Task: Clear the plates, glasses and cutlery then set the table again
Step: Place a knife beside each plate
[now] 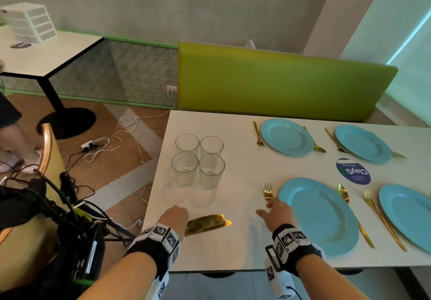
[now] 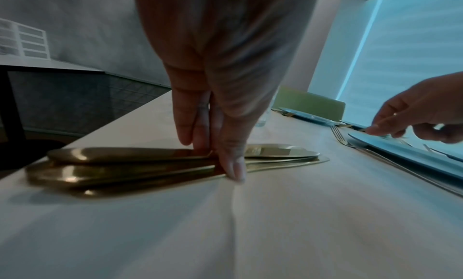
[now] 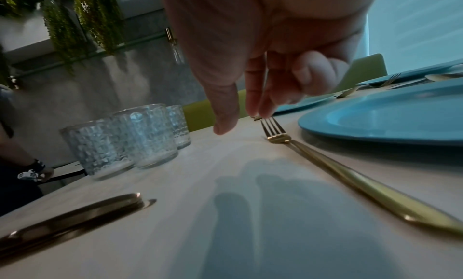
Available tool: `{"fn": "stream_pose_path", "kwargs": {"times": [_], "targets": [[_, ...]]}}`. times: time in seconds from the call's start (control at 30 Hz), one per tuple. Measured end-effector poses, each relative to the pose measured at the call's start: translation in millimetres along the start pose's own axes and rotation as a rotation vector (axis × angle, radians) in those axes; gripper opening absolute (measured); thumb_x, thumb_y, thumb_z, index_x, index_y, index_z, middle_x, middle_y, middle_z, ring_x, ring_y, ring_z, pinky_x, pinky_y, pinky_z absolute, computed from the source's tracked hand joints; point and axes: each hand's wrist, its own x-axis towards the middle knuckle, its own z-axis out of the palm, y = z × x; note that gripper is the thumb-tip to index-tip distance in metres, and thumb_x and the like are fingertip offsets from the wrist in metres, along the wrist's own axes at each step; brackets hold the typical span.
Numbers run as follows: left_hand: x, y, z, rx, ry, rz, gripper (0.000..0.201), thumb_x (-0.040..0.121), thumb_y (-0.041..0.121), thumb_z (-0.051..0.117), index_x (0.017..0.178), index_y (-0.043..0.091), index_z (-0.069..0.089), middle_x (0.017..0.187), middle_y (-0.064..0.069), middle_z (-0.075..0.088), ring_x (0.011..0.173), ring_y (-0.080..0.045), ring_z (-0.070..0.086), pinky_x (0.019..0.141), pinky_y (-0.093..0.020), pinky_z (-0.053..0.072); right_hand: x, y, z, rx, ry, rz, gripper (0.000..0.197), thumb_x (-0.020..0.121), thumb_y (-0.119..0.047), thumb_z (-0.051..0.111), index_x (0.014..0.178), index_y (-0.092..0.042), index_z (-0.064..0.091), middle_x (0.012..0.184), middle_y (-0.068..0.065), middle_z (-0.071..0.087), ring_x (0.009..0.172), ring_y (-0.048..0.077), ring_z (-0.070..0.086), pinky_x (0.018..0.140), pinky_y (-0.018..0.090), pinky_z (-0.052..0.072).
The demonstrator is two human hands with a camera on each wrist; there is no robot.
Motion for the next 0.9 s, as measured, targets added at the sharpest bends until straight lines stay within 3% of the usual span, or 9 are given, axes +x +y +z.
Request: {"fn": "stream_pose_path", "kwargs": {"times": [0.13, 0.23, 0.33, 0.47, 0.6, 0.77, 0.9], "targets": [[0.7, -0.2, -5.3, -0.052, -0.050, -0.017, 0.039, 0.081, 0.014, 0.072, 0.116, 0.002, 0.063, 0.119, -0.013, 0.064, 0.109, -0.026, 0.064, 0.094, -0.028, 0.051, -9.6, -6.4, 6.7, -0.026, -0.055, -0.039, 0.036, 0.085, -0.038, 0.064, 0.112, -0.015, 0.058, 0.113, 0.006, 0.063, 0.103, 0.020, 0.061, 0.086, 0.028, 0.050], [-0.5, 4.7, -7.5, -0.029, -0.078, -0.014, 0.034, 0.089, 0.009, 0.060, 0.122, -0.001, 0.059, 0.125, -0.015, 0.062, 0.114, -0.028, 0.061, 0.096, -0.028, 0.047, -19.5, -11.5, 15.4, -0.073, -0.112, -0.093, 0.035, 0.088, -0.038, 0.061, 0.114, -0.014, 0.058, 0.111, 0.003, 0.064, 0.095, 0.014, 0.058, 0.076, 0.020, 0.043], [-4.0, 11.7, -6.9, 0.008, -0.082, 0.004, 0.035, 0.096, 0.007, 0.047, 0.130, -0.001, 0.053, 0.133, -0.017, 0.055, 0.122, -0.029, 0.055, 0.100, -0.029, 0.043, -28.6, -16.4, 25.4, -0.082, -0.141, -0.123, 0.032, 0.089, -0.037, 0.059, 0.113, -0.016, 0.058, 0.111, 0.001, 0.063, 0.085, 0.011, 0.053, 0.072, 0.020, 0.042], [-4.9, 17.9, -4.7, 0.051, -0.056, 0.010, 0.036, 0.100, 0.009, 0.037, 0.133, 0.001, 0.048, 0.138, -0.014, 0.051, 0.127, -0.027, 0.051, 0.102, -0.029, 0.040, -37.9, -21.2, 38.8, -0.077, -0.195, -0.140, 0.027, 0.090, -0.037, 0.057, 0.111, -0.019, 0.059, 0.109, 0.000, 0.064, 0.097, 0.014, 0.061, 0.079, 0.023, 0.047], [-0.4, 17.2, 4.9, 0.031, -0.023, -0.003, 0.035, 0.099, 0.008, 0.036, 0.133, 0.003, 0.043, 0.138, -0.015, 0.045, 0.128, -0.029, 0.046, 0.103, -0.032, 0.039, -42.6, -22.6, 46.8, -0.037, -0.249, -0.158, 0.023, 0.090, -0.035, 0.057, 0.108, -0.020, 0.061, 0.109, -0.001, 0.064, 0.098, 0.014, 0.061, 0.085, 0.025, 0.050], [5.1, 23.9, 17.7, -0.046, 0.001, -0.009, 0.037, 0.097, 0.011, 0.042, 0.133, 0.006, 0.040, 0.136, -0.014, 0.044, 0.128, -0.029, 0.043, 0.104, -0.035, 0.038, -45.8, -18.9, 54.1, 0.044, -0.340, -0.162, 0.012, 0.086, -0.035, 0.061, 0.090, -0.023, 0.060, 0.097, -0.003, 0.062, 0.087, 0.011, 0.056, 0.084, 0.022, 0.049], [7.2, 40.7, 24.3, -0.087, 0.031, 0.011, 0.036, 0.097, 0.013, 0.041, 0.132, 0.006, 0.039, 0.135, -0.015, 0.043, 0.127, -0.030, 0.043, 0.102, -0.035, 0.039, -46.3, -17.0, 56.2, 0.114, -0.393, -0.125, 0.019, 0.087, -0.039, 0.061, 0.090, -0.020, 0.061, 0.093, -0.002, 0.062, 0.083, 0.012, 0.057, 0.080, 0.021, 0.049]]}}
